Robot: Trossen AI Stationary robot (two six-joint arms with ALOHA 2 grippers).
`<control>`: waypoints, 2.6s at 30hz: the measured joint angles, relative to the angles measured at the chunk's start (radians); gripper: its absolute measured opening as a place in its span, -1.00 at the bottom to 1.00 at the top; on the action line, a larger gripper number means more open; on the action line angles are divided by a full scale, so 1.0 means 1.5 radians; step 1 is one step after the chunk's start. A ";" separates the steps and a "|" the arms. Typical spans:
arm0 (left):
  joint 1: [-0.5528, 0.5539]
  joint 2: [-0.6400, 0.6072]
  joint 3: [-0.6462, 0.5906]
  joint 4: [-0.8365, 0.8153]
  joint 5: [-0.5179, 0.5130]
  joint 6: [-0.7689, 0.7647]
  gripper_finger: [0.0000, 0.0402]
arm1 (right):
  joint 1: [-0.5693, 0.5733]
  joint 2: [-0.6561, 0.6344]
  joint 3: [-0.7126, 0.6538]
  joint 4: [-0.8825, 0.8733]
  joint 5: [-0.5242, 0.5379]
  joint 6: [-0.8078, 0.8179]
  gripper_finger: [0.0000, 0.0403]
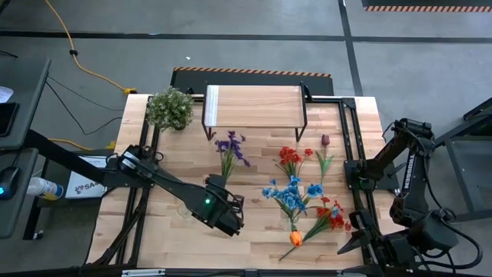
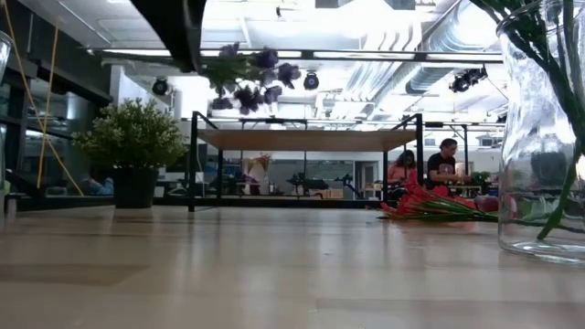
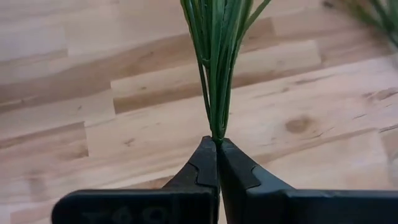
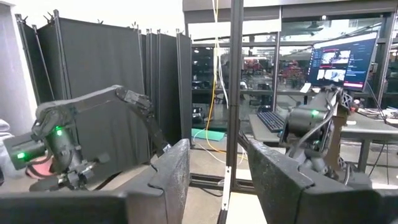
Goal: Pick and place flowers into a vace then onto a shelf
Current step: Put the violet flowers into the right transparent vase
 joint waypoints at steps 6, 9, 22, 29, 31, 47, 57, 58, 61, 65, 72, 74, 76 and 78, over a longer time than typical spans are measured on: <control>0.000 -0.033 0.000 0.002 -0.037 0.000 -0.83 | 0.000 0.000 0.000 0.000 0.001 0.000 -0.26; 0.000 -0.050 0.000 0.003 -0.056 0.001 -0.83 | 0.000 0.000 0.000 0.000 0.002 0.000 -0.25; -0.024 -0.088 0.077 -0.032 -0.171 0.030 -0.83 | 0.000 0.000 0.000 0.000 0.035 -0.003 -0.26; -0.032 -0.088 0.159 -0.032 -0.236 0.100 -0.83 | 0.000 0.000 0.000 0.000 0.034 -0.012 -0.23; -0.032 -0.087 0.178 -0.032 -0.245 0.124 -0.83 | 0.000 0.000 0.000 0.000 0.033 -0.011 -0.22; -0.032 -0.087 0.240 -0.025 -0.296 0.214 -0.83 | 0.000 0.000 0.000 0.000 0.033 -0.010 -0.24; -0.032 -0.087 0.240 0.095 -0.312 0.355 -0.83 | -0.003 0.000 0.000 0.000 0.035 -0.010 -0.24; -0.032 -0.087 0.240 0.118 -0.312 0.379 -0.83 | -0.003 0.000 0.000 0.000 0.035 -0.011 -0.25; -0.032 -0.087 0.240 0.187 -0.312 0.454 -0.83 | -0.003 0.000 0.000 0.000 0.035 -0.011 -0.26; -0.032 -0.087 0.240 0.270 -0.300 0.546 -0.83 | -0.003 0.000 0.000 -0.001 0.035 -0.011 -0.24; -0.055 -0.087 0.240 0.390 -0.282 0.673 -0.83 | -0.003 0.000 0.000 -0.001 0.035 -0.012 -0.21; -0.064 -0.087 0.240 0.416 -0.281 0.696 -0.83 | -0.003 0.000 0.000 -0.001 0.035 -0.012 -0.23; -0.075 -0.087 0.240 0.442 -0.280 0.717 -0.83 | -0.003 0.000 0.000 -0.001 0.035 -0.012 -0.24; -0.086 -0.087 0.240 0.460 -0.280 0.731 -0.83 | -0.007 0.000 0.000 -0.001 0.032 -0.012 -0.25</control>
